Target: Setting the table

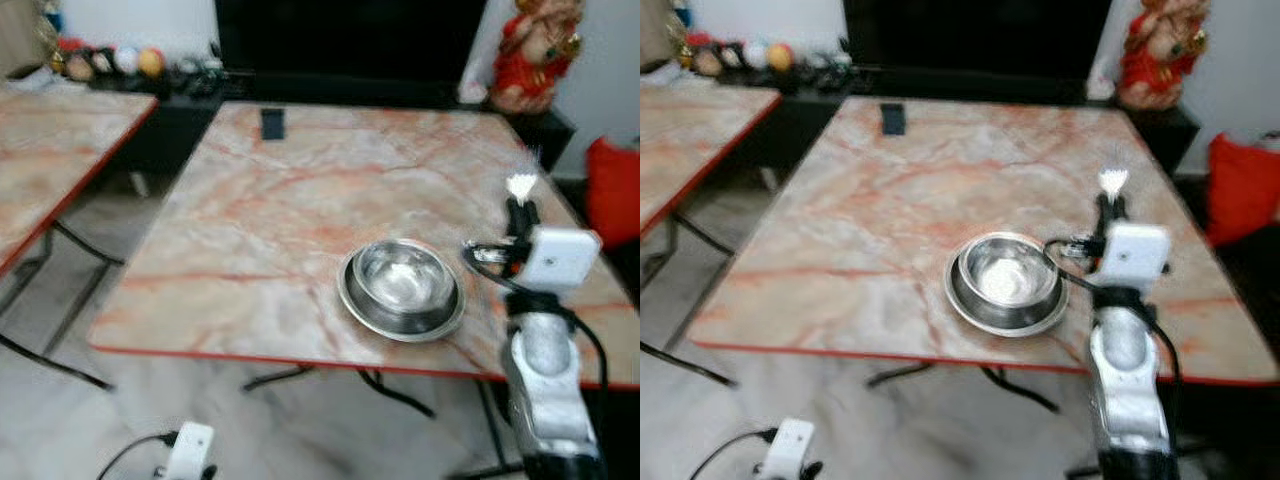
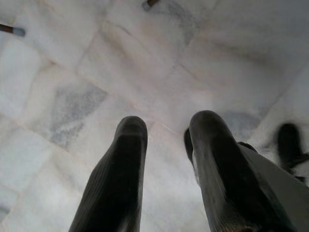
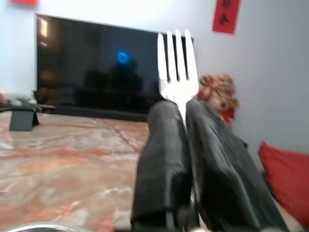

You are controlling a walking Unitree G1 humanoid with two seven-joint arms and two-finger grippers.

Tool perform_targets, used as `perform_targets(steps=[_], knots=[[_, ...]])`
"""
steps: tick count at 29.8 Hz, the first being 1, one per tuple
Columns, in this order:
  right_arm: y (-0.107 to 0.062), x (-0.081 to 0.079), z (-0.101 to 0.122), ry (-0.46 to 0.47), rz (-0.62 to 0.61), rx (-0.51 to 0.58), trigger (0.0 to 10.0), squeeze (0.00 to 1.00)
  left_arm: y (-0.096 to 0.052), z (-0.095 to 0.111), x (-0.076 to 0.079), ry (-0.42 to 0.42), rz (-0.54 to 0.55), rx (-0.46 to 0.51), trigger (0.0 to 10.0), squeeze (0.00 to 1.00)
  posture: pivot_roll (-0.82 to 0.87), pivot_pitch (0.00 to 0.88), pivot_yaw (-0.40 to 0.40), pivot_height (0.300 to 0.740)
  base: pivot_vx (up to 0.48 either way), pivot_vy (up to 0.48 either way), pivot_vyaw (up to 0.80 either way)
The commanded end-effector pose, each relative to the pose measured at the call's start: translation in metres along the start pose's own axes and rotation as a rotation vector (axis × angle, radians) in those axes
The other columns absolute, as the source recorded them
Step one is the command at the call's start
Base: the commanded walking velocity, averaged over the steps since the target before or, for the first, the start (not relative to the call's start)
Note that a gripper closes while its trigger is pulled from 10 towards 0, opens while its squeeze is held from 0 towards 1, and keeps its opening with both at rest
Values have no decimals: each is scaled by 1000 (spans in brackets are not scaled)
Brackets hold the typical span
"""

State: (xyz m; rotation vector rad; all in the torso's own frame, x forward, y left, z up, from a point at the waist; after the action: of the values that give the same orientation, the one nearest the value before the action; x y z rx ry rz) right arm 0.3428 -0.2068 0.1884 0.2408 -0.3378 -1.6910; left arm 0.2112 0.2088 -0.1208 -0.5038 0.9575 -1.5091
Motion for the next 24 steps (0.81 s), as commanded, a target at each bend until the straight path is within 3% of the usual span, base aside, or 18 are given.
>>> perform_targets(steps=[1, 18, 24], knots=[[1, 7, 3, -6, -18, 7, 10000, 0, 0, -3, 2, -7, 1, -13, 10000, 0, -22, 0, -6, 731, 0, 0, 0], [3, 15, 4, -17, -35, 7, 10000, 0, 1, 0, 2, -23, -1, -10, 10000, 0, -21, 0, -6, 731, 0, 0, 0], [4, 17, 4, -20, -40, 7, 10000, 0, 1, 0, 2, -22, -3, -10, 10000, 0, -20, 0, -7, 731, 280, 0, 0]])
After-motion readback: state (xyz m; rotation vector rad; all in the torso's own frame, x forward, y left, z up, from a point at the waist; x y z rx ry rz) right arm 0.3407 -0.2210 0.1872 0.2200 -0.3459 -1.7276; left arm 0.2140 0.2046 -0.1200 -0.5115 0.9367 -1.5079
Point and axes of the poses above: a point about 5 cm out from each wrist's last joint towards the gripper, its own y axis pointing out of the wrist towards the gripper, its own z axis along the axis of the wrist's last joint, x = y × z, the point moved 5 cm from there along y, pointing out of the wrist towards the gripper, and after that the axes turned 5 degrees about y, right-handed, at the moved point
